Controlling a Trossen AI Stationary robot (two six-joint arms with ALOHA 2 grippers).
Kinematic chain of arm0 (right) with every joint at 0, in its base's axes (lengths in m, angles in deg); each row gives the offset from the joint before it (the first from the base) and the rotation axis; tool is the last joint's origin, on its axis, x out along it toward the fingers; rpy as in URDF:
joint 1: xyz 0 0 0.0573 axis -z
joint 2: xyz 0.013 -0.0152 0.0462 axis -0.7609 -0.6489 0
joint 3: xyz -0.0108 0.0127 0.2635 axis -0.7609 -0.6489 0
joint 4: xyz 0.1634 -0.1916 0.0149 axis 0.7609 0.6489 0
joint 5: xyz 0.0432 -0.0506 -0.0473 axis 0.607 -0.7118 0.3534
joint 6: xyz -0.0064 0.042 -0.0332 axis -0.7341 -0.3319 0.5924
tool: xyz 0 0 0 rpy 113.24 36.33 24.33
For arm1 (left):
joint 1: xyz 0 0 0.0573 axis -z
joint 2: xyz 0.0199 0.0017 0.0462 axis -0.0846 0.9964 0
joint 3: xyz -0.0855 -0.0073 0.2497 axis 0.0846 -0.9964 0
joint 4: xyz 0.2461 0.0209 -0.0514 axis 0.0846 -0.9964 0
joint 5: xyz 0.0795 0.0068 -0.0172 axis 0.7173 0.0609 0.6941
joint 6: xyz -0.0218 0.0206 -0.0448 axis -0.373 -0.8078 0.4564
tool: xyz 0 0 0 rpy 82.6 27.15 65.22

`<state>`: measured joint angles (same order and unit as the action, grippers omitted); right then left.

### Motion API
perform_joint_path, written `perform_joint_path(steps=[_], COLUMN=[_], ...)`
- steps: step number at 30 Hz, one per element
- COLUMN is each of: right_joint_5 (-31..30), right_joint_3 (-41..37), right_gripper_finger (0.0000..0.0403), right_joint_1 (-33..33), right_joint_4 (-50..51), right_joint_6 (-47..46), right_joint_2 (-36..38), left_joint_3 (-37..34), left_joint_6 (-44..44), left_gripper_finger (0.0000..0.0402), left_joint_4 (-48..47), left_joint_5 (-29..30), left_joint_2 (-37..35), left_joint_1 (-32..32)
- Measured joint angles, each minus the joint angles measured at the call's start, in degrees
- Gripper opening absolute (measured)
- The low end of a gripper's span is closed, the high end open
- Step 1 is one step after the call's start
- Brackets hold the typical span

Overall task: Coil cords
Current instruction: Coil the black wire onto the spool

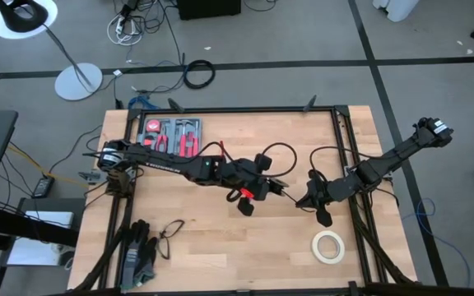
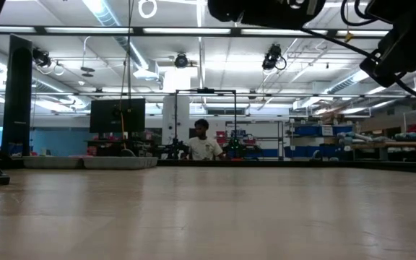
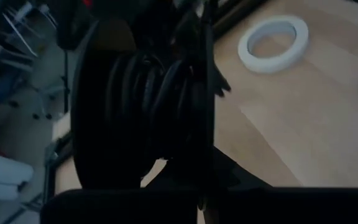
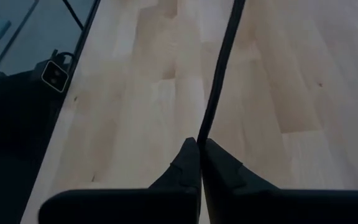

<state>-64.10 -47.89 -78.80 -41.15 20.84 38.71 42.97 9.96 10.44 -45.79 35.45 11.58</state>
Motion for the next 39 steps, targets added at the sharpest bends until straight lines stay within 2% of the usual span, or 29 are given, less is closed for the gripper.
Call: perform_joint_path(steps=[13,19,22,31,39], right_joint_5=[-0.15,0.5,0.13,-0.57,9.84], right_joint_3=[-0.04,-0.01,1.72,9.38,10.27], right_gripper_finger=[0.0,0.0,0.0,0.0,0.0], right_joint_1=[0.02,0.07,0.07,5.95,13.82], right_joint_4=[-0.44,-6.76,-6.48,-7.54,-11.87], right_joint_6=[0.73,5.64,10.24,25.71,28.32], right_joint_2=[0.04,0.04,-0.02,-0.02,-2.43], left_joint_3=[0.01,0.11,0.11,0.11,0.09], left_joint_6=[5.14,10.02,11.08,13.65,15.6], left_gripper_finger=[0.0,0.0,0.0,0.0,0.0], left_joint_4=[-9.84,-13.63,-14.19,-9.84,-0.22], left_joint_5=[0.02,-0.49,-2.31,-7.46,-12.36], left_joint_2=[-0.07,-0.07,-0.07,1.91,5.73], left_joint_1=[-0.83,-2.64,-2.82,-2.52,-1.09])
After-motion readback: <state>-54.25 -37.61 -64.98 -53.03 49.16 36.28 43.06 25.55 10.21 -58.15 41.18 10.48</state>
